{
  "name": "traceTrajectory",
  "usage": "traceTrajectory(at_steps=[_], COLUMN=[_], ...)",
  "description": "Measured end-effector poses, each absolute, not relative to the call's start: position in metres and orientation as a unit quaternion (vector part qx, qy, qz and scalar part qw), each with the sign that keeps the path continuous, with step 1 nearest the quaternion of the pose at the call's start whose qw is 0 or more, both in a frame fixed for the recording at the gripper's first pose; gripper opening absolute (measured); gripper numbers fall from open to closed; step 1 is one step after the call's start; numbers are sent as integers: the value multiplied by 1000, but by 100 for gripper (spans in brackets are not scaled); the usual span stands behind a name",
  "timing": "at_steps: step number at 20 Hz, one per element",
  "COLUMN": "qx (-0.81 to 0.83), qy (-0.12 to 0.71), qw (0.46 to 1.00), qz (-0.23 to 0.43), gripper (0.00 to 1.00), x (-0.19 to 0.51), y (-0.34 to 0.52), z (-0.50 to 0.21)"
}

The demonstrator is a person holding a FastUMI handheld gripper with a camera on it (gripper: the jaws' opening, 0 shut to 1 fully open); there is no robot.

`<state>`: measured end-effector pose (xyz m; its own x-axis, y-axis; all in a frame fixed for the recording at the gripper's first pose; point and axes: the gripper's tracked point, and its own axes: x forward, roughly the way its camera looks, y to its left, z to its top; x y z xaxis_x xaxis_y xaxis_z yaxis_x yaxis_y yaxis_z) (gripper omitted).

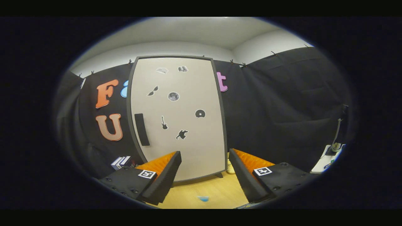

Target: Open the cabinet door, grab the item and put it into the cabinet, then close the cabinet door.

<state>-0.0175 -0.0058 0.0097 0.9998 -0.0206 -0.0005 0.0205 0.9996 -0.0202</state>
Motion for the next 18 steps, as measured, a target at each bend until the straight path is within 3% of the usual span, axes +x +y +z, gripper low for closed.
traceTrajectory(at_steps=[8,18], qx=[-14,-40], qy=[5,24], qw=[1000,990], qz=[18,134], gripper=[97,98], x=[8,69], y=[33,151], z=[15,18])
